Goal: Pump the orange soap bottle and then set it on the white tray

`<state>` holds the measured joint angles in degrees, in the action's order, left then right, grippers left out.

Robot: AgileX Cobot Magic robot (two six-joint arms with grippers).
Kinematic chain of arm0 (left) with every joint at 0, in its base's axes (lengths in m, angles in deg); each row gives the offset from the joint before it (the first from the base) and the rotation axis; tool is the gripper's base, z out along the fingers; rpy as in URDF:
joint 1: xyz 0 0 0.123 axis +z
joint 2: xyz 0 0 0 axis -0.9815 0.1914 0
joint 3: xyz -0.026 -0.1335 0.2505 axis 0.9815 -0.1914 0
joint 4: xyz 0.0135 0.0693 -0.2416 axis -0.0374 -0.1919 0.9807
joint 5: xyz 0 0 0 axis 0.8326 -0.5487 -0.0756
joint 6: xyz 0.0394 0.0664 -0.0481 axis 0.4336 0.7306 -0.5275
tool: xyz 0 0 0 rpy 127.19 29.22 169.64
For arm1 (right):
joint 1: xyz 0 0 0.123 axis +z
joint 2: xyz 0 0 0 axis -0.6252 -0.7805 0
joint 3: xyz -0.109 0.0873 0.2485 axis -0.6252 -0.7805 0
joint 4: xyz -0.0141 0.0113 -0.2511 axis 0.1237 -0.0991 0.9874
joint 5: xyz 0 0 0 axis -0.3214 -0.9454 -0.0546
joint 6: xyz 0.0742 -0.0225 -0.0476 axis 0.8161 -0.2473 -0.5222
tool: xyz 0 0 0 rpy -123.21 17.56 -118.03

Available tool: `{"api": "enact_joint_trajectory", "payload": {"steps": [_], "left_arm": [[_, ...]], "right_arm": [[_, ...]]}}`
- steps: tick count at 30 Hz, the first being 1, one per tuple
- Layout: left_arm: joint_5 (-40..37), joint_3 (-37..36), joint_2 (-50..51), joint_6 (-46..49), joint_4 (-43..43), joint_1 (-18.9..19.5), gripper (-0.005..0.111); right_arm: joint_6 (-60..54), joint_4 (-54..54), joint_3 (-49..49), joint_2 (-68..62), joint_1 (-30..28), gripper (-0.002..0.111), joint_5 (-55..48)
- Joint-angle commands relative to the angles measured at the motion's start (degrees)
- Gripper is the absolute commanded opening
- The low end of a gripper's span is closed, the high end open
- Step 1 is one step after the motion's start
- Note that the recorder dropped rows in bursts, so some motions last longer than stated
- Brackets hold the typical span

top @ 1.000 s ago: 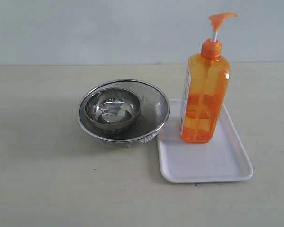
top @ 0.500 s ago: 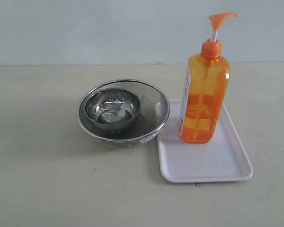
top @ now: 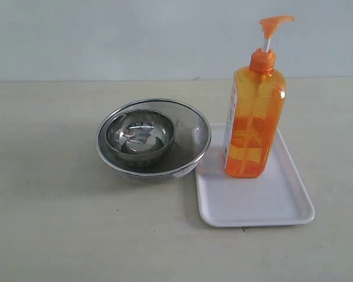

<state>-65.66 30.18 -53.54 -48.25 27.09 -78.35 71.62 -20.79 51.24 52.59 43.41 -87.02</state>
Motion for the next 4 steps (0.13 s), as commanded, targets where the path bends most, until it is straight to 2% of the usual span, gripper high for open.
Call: {"api": "enact_joint_trajectory", "payload": {"steps": [1,4], "left_arm": [[0.2,-0.2,-0.2,0.2,0.7,0.3,0.005],[0.2,-0.2,-0.2,0.2,0.7,0.3,0.005]], "right_arm": [[0.0,-0.1,0.0,0.3,-0.2,0.000,0.7],[0.0,-0.1,0.0,0.3,-0.2,0.000,0.7]]}}
